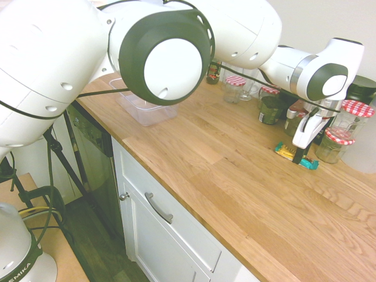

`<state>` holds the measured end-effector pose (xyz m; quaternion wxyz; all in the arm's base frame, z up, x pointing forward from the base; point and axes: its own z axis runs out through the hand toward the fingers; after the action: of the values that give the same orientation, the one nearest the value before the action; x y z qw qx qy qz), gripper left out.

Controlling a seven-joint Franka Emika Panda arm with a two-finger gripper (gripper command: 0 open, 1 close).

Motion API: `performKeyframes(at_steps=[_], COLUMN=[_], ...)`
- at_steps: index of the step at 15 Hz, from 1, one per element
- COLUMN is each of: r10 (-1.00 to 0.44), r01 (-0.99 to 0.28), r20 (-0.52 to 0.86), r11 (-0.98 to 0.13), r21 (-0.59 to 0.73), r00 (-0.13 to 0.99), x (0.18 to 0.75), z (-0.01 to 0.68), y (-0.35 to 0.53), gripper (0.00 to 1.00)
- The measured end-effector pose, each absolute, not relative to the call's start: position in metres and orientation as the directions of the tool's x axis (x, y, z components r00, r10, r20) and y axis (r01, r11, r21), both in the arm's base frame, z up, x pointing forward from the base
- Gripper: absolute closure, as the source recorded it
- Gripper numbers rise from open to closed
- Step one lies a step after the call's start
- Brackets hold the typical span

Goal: Put the protein bar into the container

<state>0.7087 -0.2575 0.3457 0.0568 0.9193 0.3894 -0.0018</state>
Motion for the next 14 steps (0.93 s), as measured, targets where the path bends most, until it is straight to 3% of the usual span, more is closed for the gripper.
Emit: performKeyframes(at_steps=[14], r10=[0.768], r01=[0.754], r20=[0.044], r11=[-0.636], r21=[0.161], r00=[0.639], x=[0.597], z=[0.452], y=[-0.224], gripper=[1.0])
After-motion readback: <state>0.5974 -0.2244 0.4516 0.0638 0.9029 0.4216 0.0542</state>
